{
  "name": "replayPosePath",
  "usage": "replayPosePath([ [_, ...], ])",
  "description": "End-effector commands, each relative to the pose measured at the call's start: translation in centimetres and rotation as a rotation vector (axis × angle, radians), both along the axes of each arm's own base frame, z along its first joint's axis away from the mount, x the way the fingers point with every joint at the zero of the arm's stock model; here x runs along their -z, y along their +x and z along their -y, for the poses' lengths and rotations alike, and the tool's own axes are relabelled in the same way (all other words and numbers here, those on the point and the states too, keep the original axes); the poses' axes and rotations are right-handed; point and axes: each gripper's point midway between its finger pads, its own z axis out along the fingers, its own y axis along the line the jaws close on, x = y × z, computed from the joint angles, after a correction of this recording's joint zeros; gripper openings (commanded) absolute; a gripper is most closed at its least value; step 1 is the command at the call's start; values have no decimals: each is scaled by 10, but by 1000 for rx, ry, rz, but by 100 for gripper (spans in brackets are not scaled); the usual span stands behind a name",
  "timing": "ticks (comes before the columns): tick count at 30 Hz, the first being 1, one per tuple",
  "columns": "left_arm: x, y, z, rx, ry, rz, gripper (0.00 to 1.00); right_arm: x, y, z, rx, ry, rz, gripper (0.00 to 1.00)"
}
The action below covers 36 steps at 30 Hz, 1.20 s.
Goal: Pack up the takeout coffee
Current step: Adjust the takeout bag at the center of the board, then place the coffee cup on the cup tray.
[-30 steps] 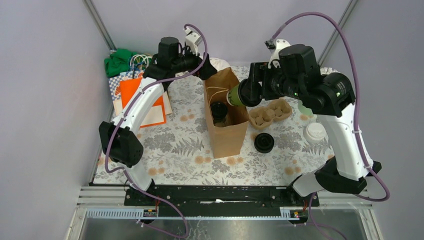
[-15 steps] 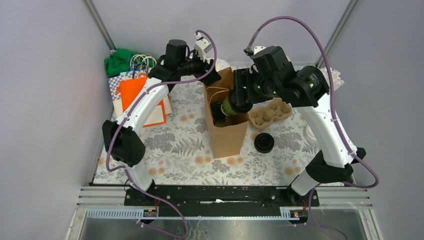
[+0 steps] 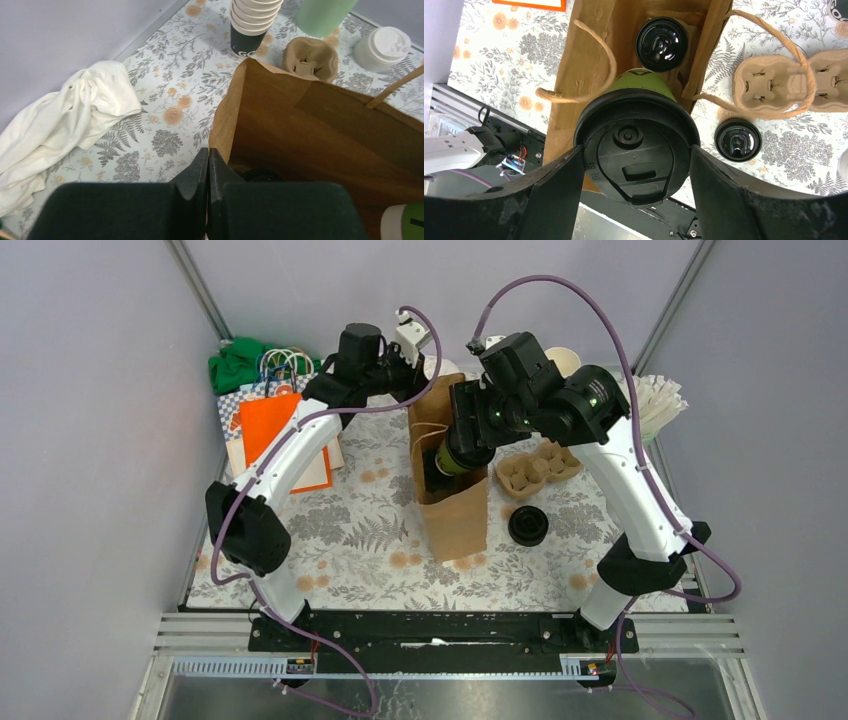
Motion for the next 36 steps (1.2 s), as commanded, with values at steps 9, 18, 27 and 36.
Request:
replayPosePath([
  [9, -30, -31, -20, -156, -86, -3, 0, 15, -23, 29, -101, -113, 38, 45],
  [18, -23, -58, -20, -169, -136, -89, 0, 29, -12, 7, -191, -116, 37, 45],
  [27, -21, -53, -36, -317, -167, -122, 0, 57, -12, 1, -221, -183, -39, 45],
  [36, -12, -48, -41, -367, -162, -137, 0, 93, -17, -3, -222, -271, -109, 44],
])
